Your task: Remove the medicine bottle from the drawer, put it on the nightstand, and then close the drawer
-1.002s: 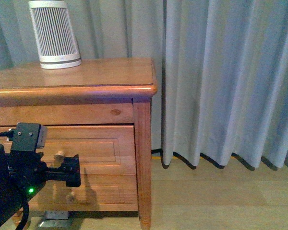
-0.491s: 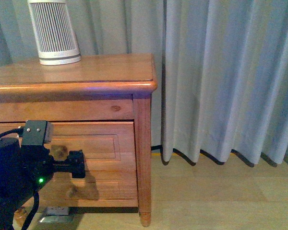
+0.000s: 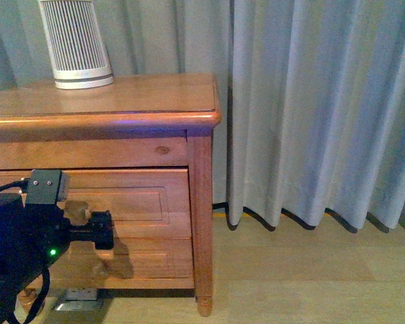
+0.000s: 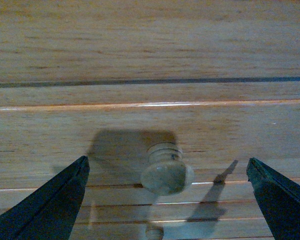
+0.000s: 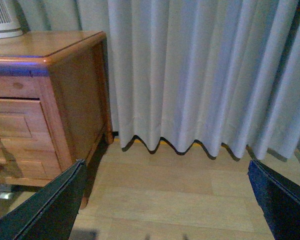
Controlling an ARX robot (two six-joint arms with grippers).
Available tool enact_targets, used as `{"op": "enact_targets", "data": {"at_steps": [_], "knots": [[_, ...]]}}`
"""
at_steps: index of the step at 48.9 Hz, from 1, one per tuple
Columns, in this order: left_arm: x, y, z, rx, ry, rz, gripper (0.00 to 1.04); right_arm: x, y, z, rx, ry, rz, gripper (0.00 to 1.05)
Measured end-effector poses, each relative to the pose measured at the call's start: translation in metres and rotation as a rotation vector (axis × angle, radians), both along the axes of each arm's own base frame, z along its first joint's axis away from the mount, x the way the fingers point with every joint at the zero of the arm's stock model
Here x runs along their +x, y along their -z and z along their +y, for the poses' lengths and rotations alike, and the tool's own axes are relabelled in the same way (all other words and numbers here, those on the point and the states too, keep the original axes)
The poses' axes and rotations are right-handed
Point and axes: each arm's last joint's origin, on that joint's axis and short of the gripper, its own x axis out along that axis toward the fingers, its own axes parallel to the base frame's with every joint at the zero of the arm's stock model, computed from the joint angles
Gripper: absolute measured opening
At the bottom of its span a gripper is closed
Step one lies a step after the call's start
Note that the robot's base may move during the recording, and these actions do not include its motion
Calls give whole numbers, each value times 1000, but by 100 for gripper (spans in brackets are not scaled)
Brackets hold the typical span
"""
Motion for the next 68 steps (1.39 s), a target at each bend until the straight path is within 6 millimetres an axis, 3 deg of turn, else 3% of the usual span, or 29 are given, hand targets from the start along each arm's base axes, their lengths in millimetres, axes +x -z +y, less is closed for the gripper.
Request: {"op": "enact_targets", "data": {"at_steps": [9, 28, 44, 50, 61, 68], "knots": [[0, 0, 0, 0, -1, 0, 87, 0, 0, 0, 0, 0, 0, 98], [0, -1, 0, 1, -5, -8, 27, 0, 0, 0, 0, 0, 0, 98], [-1, -1, 0, 2, -10, -21, 25, 0, 0, 0, 0, 0, 0, 98], [-11, 3, -2, 14, -29, -20, 25, 0, 0, 0, 0, 0, 0, 98], [-45, 0, -6, 37, -36, 26, 25, 0, 0, 0, 0, 0, 0, 98], [-86, -10, -6, 43, -27, 100, 25, 0, 0, 0, 0, 0, 0, 98]]}}
